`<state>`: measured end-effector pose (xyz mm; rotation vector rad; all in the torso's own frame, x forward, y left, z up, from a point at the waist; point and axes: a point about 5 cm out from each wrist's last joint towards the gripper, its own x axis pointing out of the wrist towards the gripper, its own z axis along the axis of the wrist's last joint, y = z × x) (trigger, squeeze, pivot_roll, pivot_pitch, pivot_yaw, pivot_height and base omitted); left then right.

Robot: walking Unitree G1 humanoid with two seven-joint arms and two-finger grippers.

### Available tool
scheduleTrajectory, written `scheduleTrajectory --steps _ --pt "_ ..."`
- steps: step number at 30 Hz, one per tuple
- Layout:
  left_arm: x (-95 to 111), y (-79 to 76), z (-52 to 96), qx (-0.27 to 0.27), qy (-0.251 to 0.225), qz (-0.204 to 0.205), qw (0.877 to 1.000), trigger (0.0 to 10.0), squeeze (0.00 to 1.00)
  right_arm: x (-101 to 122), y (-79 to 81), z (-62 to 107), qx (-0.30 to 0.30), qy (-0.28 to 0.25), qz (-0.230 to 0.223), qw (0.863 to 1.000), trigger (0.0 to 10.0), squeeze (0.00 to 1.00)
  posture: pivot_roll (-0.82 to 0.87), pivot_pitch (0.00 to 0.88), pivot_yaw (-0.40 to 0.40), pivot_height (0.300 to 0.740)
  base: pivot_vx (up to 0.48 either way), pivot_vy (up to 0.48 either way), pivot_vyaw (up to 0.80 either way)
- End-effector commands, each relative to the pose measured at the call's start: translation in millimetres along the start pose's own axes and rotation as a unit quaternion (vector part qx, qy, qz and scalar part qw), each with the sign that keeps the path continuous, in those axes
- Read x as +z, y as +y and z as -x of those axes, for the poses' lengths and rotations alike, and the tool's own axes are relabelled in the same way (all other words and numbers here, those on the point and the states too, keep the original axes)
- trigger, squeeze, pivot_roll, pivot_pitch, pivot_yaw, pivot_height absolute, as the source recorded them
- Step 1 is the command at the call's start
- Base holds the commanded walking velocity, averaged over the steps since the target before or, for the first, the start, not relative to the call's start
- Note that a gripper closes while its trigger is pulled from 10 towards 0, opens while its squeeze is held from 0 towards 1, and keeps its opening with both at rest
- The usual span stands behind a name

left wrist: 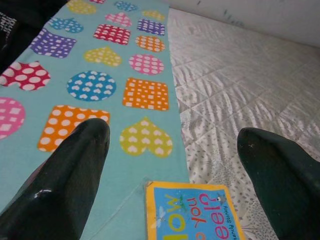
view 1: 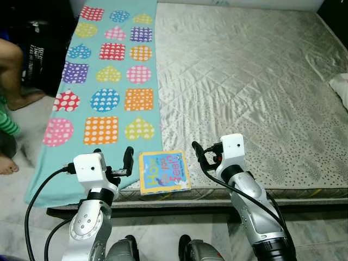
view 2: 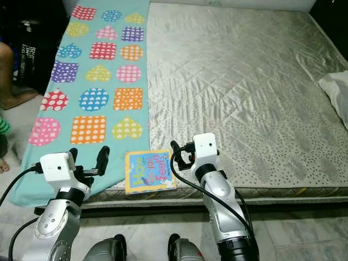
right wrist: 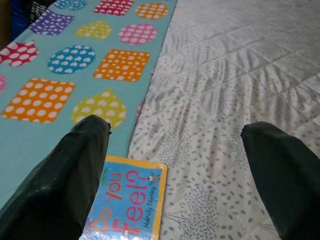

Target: Clean up the room

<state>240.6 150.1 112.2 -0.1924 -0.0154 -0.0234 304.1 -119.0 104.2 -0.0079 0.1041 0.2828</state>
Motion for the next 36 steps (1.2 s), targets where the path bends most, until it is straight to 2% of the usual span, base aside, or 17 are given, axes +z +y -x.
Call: scheduleTrajectory --steps 1,12,23,32,36 --pt "-3.4 0.5 1.8 -0.001 0.008 0.000 1.000 10.0 0.00 -6.2 -3.3 2.2 -0.010 0.013 -0.004 1.000 10.0 0.00 0.11 0.218 -0.052 0.740 0.000 0.480 0.00" --pt "-3.6 0.1 0.5 -0.004 0.009 -0.003 1.000 10.0 0.00 -5.6 -5.0 1.5 -0.015 0.012 0.001 1.000 10.0 0.00 0.11 0.214 -0.051 0.740 0.000 0.472 0.00" --pt "-2.8 -1.2 -0.1 -0.009 0.005 -0.005 1.000 10.0 0.00 -6.9 -5.6 2.1 -0.017 0.015 0.003 1.000 10.0 0.00 0.11 0.215 -0.049 0.740 0.000 0.000 0.00" --pt "-2.4 -0.9 0.6 -0.008 0.004 -0.006 1.000 10.0 0.00 -8.7 -6.6 2.2 -0.021 0.020 0.001 1.000 10.0 0.00 0.11 0.218 -0.047 0.740 0.000 0.000 -0.75" --pt "-2.2 -0.9 0.9 -0.006 0.004 -0.005 1.000 10.0 0.00 -8.8 -6.0 2.7 -0.020 0.020 0.003 1.000 10.0 0.00 0.11 0.220 -0.046 0.740 0.000 0.000 0.00"
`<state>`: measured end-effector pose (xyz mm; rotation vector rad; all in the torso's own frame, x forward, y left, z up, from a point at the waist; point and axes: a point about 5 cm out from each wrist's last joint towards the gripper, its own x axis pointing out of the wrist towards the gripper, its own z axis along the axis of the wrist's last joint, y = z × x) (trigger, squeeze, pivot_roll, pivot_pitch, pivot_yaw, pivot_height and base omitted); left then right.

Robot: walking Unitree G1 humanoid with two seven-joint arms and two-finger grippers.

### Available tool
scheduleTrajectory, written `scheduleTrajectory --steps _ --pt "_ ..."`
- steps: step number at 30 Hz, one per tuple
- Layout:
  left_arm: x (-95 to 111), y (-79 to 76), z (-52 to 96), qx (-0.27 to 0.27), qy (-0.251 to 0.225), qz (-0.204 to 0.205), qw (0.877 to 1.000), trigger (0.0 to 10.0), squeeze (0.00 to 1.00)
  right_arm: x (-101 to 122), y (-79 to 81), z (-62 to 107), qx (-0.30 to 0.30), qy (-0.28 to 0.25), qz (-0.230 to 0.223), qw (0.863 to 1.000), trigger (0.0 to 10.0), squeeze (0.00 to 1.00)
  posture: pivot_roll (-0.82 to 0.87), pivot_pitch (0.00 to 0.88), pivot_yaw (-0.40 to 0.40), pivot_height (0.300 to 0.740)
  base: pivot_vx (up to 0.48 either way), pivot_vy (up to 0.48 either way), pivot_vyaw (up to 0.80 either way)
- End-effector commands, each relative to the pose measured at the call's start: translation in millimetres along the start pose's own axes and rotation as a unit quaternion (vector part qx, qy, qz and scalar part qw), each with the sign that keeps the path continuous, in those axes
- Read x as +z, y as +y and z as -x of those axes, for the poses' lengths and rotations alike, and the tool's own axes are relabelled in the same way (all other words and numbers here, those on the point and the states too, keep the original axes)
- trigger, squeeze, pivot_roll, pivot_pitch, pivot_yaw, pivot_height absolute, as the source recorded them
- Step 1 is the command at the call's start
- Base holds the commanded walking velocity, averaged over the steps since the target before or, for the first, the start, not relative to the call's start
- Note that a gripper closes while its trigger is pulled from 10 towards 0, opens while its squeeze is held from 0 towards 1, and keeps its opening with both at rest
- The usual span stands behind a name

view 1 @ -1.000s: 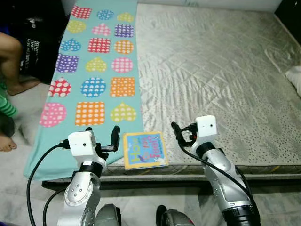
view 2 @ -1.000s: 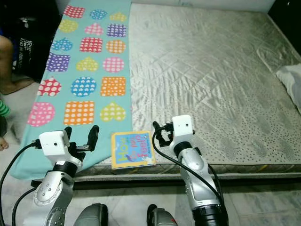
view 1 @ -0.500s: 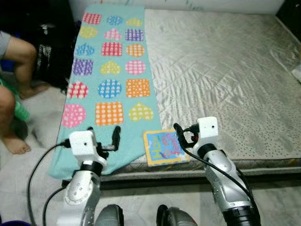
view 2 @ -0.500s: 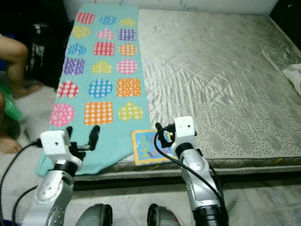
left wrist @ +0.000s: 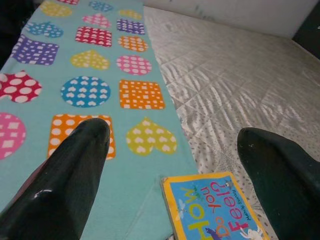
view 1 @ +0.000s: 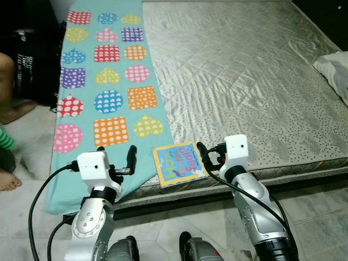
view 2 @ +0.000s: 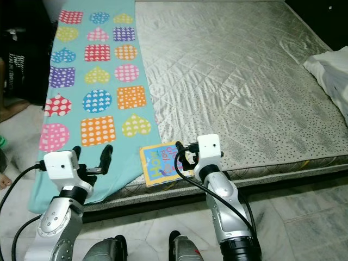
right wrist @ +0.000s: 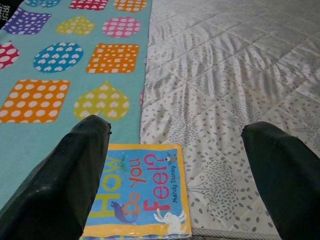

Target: Clean up the room

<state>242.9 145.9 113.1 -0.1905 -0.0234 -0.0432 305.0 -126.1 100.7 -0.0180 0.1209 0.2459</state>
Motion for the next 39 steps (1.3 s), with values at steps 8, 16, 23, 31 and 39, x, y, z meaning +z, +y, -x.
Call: scheduleTrajectory --steps 8,16,23,31,39 --pt "-2.0 2.6 3.3 0.004 0.007 -0.002 1.000 10.0 0.00 -6.2 1.1 2.2 -0.001 0.013 0.003 1.000 10.0 0.00 0.11 0.222 -0.047 0.740 0.000 -0.218 0.00" --pt "-2.0 2.7 2.6 0.006 0.007 -0.004 1.000 10.0 0.00 -6.2 1.5 1.0 0.000 0.013 0.004 1.000 10.0 0.00 0.11 0.216 -0.050 0.740 0.000 -0.378 0.00" --pt "-2.0 3.1 1.5 0.008 0.005 -0.004 1.000 10.0 0.00 -5.8 1.0 -0.2 0.000 0.014 0.006 1.000 10.0 0.00 0.11 0.209 -0.051 0.740 0.000 -0.275 0.00" --pt "-2.7 4.1 1.1 0.010 0.003 0.003 1.000 10.0 0.00 -6.6 0.4 -0.9 -0.001 0.015 0.007 1.000 10.0 0.00 0.11 0.197 -0.044 0.740 0.000 0.000 0.00" --pt "1.0 -1.1 -0.5 -0.026 -0.008 -0.002 1.000 10.0 0.00 -5.7 1.9 -3.2 -0.004 0.006 0.000 1.000 10.0 0.00 0.11 0.181 -0.023 0.740 0.000 0.000 0.00"
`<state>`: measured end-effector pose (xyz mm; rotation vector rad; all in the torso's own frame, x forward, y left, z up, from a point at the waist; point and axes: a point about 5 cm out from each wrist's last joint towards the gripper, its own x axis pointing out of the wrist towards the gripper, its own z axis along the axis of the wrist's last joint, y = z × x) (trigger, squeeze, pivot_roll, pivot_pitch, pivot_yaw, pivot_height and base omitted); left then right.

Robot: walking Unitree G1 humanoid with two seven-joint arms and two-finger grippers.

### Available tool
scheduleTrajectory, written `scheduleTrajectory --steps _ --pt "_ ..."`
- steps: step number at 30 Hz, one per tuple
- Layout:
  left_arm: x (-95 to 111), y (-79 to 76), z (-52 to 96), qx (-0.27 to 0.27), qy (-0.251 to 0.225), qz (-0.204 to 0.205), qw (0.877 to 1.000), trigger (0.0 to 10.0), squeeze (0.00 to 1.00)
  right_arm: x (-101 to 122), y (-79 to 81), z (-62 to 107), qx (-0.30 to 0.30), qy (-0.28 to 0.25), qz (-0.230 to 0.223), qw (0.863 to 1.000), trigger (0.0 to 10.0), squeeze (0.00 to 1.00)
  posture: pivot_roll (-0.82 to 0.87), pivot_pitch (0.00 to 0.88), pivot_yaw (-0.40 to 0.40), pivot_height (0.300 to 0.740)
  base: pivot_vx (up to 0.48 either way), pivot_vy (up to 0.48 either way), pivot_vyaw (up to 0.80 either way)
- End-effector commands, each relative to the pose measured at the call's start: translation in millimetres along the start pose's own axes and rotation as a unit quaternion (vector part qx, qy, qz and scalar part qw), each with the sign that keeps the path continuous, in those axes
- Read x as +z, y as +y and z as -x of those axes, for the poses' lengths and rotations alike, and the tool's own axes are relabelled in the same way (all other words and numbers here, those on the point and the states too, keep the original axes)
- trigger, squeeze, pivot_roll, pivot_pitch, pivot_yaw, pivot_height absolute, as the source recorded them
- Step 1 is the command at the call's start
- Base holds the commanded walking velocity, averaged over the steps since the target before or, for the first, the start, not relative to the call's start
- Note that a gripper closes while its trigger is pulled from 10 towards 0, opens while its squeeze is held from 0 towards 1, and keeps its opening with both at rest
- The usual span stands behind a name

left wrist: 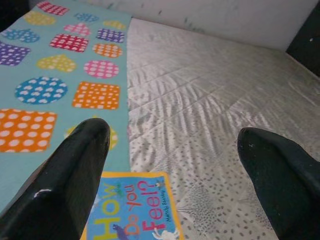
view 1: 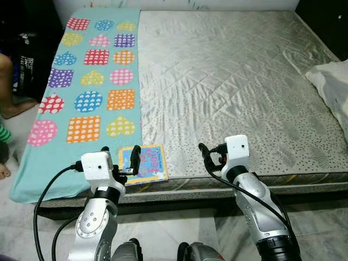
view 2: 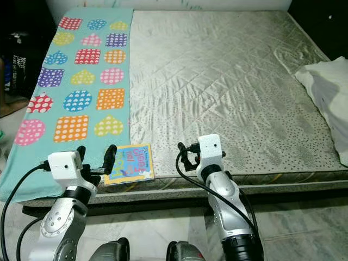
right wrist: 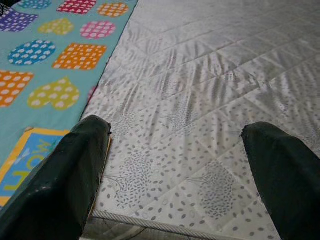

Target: Clean up the room

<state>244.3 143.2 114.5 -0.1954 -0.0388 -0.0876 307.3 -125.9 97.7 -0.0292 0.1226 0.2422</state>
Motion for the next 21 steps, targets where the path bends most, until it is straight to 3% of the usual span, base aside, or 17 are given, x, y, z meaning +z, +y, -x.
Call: scheduleTrajectory --steps 1,5,21 --pt "1.0 1.5 0.7 -0.007 -0.004 -0.006 1.000 10.0 0.00 -3.1 2.5 -0.6 -0.002 0.004 -0.006 1.000 10.0 0.00 0.11 0.181 -0.023 0.740 0.000 0.000 0.00" --pt "1.8 2.0 0.3 -0.008 -0.005 -0.007 1.000 10.0 0.00 -4.1 2.5 -0.2 -0.004 0.004 -0.007 1.000 10.0 0.00 0.11 0.181 -0.020 0.740 0.000 0.000 0.00" --pt "-0.2 0.6 1.0 -0.014 -0.002 -0.007 1.000 10.0 0.00 -5.6 1.6 -1.1 -0.007 0.004 -0.003 1.000 10.0 0.00 0.11 0.188 -0.021 0.740 0.285 0.000 0.00"
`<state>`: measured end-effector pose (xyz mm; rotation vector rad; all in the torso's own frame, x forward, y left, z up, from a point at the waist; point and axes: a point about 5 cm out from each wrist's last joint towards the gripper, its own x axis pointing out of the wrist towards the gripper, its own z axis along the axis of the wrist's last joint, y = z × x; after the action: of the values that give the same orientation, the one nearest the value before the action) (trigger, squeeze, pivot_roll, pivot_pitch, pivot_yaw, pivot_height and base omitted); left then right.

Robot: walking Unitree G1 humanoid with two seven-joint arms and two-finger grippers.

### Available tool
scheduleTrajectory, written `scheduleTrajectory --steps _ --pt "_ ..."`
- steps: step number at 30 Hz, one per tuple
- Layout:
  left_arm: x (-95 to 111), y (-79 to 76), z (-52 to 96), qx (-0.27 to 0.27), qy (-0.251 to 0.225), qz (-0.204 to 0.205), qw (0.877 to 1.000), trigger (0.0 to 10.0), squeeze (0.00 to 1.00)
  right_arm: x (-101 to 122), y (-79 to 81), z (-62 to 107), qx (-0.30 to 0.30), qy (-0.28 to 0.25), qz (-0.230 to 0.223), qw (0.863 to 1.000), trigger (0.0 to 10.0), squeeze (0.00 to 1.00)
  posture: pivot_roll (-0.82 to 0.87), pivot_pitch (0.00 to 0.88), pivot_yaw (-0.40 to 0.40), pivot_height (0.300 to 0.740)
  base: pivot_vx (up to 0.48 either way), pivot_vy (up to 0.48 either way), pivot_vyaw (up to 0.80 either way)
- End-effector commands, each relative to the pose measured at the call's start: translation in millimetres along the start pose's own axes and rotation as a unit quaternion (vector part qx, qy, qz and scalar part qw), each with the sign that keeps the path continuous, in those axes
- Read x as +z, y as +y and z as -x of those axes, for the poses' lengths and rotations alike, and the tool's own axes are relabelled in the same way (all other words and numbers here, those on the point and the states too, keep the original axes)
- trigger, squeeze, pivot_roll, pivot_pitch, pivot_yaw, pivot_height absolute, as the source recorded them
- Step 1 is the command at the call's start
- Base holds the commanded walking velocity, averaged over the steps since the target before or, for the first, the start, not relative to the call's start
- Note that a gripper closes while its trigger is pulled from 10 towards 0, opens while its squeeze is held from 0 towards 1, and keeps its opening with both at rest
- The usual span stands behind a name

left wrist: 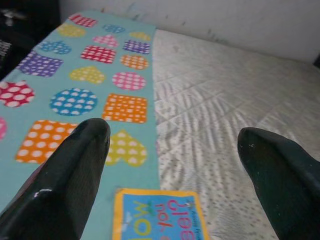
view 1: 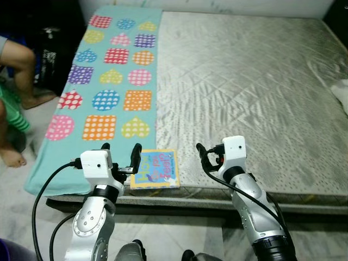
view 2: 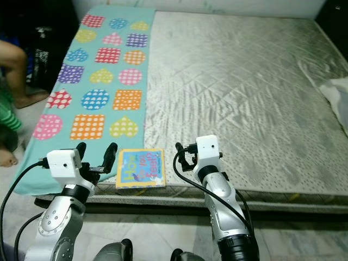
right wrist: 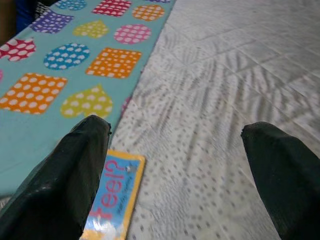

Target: Clean up the room

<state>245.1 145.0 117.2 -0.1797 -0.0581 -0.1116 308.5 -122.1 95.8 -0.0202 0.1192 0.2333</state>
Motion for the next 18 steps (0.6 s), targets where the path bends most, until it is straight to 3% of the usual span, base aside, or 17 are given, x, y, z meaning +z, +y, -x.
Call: scheduleTrajectory --steps 1,18 --pt "-3.1 -0.7 2.0 -0.001 0.006 0.001 1.000 10.0 0.00 -4.1 -1.9 1.4 -0.003 0.007 0.002 1.000 10.0 0.00 0.11 0.188 -0.021 0.740 0.292 0.000 0.00" --pt "-7.0 2.3 2.7 0.018 0.019 0.004 1.000 10.0 0.00 -8.2 -5.6 3.7 -0.009 0.011 0.008 1.000 10.0 0.00 0.11 0.199 -0.017 0.740 0.015 0.000 0.00"
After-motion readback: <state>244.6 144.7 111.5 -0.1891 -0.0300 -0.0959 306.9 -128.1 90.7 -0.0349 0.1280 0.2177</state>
